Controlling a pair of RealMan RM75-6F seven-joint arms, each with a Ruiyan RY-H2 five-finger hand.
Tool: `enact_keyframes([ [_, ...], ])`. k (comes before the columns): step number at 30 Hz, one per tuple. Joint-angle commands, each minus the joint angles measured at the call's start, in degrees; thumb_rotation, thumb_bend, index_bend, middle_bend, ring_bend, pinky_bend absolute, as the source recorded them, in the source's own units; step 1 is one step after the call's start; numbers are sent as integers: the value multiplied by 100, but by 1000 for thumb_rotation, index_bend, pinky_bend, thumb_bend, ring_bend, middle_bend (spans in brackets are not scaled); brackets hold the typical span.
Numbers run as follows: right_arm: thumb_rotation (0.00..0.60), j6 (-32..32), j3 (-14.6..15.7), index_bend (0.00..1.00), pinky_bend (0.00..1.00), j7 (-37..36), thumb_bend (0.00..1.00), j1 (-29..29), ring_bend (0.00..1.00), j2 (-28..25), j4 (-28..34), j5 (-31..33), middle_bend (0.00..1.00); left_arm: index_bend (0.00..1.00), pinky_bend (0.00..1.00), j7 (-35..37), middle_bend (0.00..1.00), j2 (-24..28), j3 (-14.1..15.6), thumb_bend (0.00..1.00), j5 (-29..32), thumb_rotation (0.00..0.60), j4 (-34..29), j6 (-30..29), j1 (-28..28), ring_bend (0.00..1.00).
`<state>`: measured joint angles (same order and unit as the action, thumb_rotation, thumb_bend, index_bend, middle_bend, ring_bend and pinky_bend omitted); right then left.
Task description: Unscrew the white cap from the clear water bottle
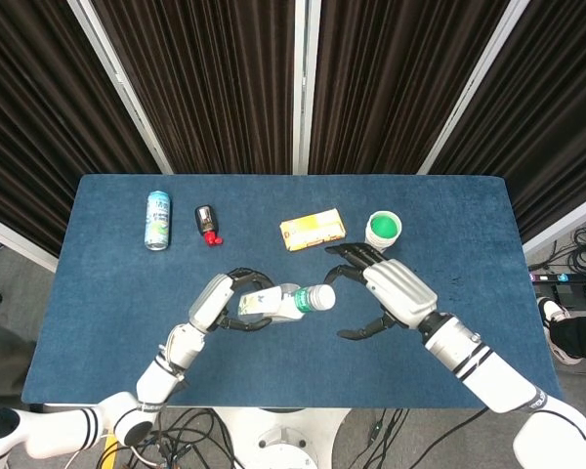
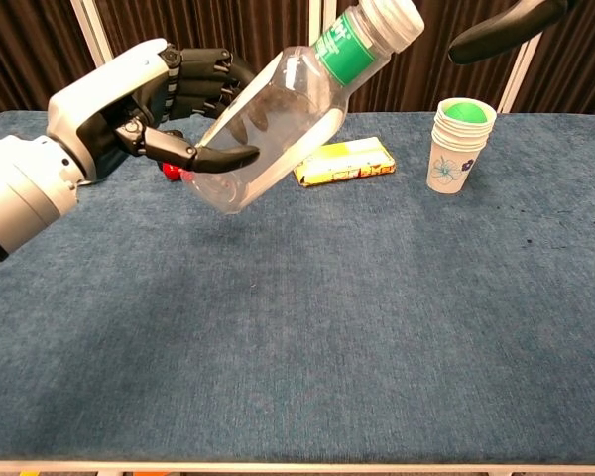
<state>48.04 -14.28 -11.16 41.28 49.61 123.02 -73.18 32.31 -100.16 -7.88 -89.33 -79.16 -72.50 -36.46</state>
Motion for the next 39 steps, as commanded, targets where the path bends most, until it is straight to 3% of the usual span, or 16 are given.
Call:
enact_keyframes([
  [1, 514, -10, 4, 325, 0, -2, 0, 5, 0, 3, -2, -20, 56, 612, 305, -6, 609, -1, -1, 396, -1, 600, -7, 6, -8, 514],
  [39, 514, 171, 129, 326, 0, 145, 0, -71, 0, 52, 154, -474, 56, 612, 305, 53, 609, -49, 32, 396, 27, 600, 82, 89, -56, 514],
])
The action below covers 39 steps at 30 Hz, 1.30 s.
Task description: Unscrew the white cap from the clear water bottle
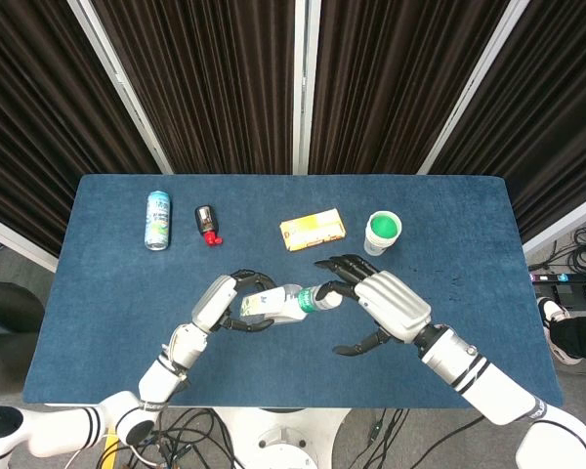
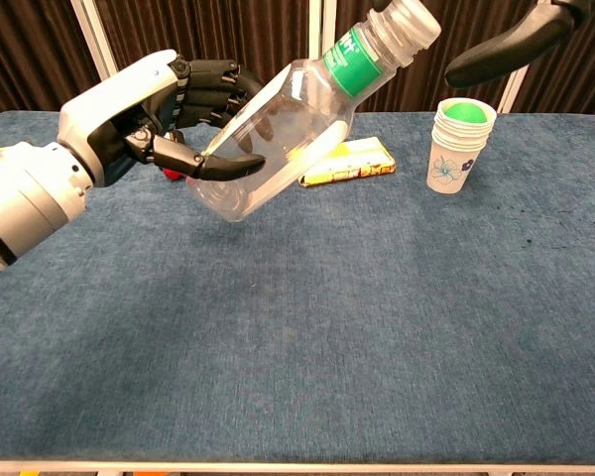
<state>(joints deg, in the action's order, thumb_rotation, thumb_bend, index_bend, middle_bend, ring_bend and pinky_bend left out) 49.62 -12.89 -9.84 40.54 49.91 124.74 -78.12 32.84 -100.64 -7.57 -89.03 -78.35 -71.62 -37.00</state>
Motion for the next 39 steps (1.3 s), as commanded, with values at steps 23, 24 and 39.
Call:
enact_keyframes([
  [23, 600, 662, -223, 298, 0, 364, 148, -20, 0, 510, -333, 210, 85, 617, 307, 336, 610, -50, -6, 396, -34, 600, -48, -127, 38, 514],
  [24, 600, 678, -232, 304, 0, 400, 154, -12, 0, 543, -343, 247, 90, 618, 307, 342, 610, -48, -5, 396, -40, 600, -48, -131, 37, 514],
  [39, 600, 665, -270, 424, 0, 828, 195, 145, 0, 791, -369, 530, 122, 619, 306, 347, 611, -20, -12, 396, -38, 600, -45, -140, 39, 514],
])
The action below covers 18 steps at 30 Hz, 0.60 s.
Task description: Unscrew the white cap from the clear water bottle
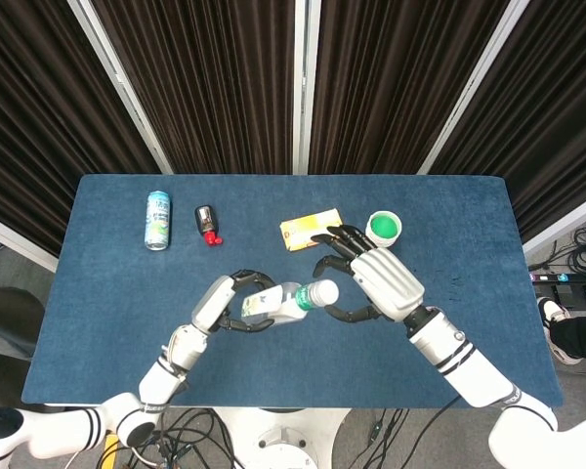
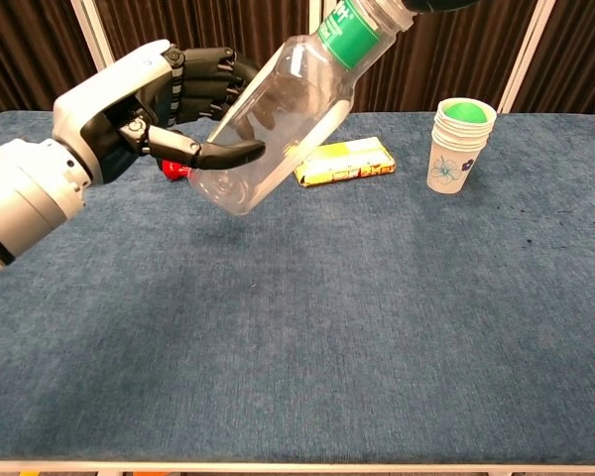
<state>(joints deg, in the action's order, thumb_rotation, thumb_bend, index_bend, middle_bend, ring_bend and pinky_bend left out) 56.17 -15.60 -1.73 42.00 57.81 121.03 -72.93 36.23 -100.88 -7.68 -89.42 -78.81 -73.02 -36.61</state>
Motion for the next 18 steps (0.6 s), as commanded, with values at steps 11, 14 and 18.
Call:
enact_keyframes([
  [11, 600, 28, -1, 533, 0, 123, 249, 5, 0, 15, -12, 127, 153, 618, 309, 66, 611, 14, -6, 396, -6, 600, 7, 3, -9, 514],
  [14, 600, 44, -16, 559, 0, 121, 275, 6, 0, 22, -13, 157, 160, 618, 309, 68, 611, 10, -5, 396, -1, 600, 16, -1, -5, 514],
  [18, 600, 53, -28, 580, 0, 126, 285, 5, 0, 19, -24, 188, 168, 618, 309, 95, 611, 13, -13, 396, 8, 600, 32, 8, -10, 514],
])
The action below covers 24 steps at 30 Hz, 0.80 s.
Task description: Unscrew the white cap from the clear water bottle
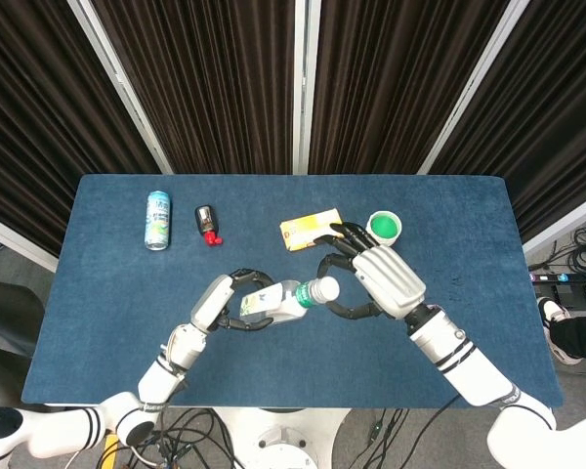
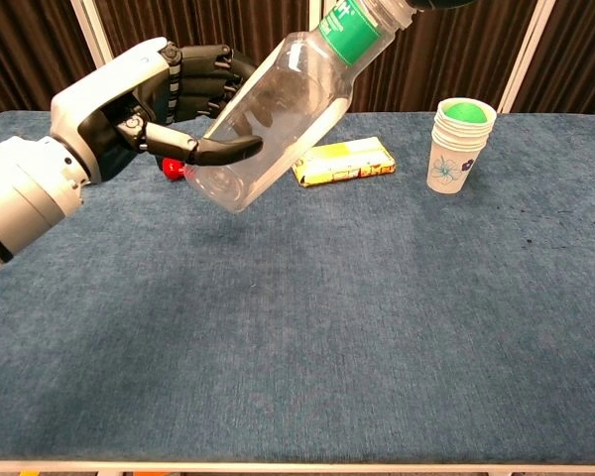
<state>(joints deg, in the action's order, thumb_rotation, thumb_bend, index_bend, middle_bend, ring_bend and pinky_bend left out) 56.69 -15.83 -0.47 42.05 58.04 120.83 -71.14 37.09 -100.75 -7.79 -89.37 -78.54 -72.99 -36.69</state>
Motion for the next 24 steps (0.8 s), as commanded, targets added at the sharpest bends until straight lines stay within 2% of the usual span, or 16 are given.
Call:
enact_keyframes([
  [1, 600, 4, -8, 581, 0, -2, 286, -1, 0, -5, -5, 15, 168, 618, 309, 16, 611, -1, -3, 396, 3, 600, 9, 4, -4, 514],
  [10, 600, 74, -43, 589, 0, -71, 291, -59, 0, -102, 37, -30, 176, 619, 309, 55, 611, -23, 10, 396, 20, 600, 90, 5, 9, 514],
  [15, 600, 69, 9, 589, 0, -158, 290, -168, 0, -269, 2, 4, 177, 619, 310, -163, 611, 1, 112, 396, 37, 600, 368, -39, 113, 514],
  [19, 600, -161, 97, 592, 0, -281, 290, -208, 0, -423, -151, 251, 175, 619, 309, -946, 611, 38, 326, 396, -11, 600, 870, -32, 229, 514],
  [24, 600, -398, 294, 593, 0, -257, 290, -243, 0, -404, -383, 389, 173, 619, 305, -2495, 608, 206, 541, 395, 155, 600, 1239, 466, 245, 512],
])
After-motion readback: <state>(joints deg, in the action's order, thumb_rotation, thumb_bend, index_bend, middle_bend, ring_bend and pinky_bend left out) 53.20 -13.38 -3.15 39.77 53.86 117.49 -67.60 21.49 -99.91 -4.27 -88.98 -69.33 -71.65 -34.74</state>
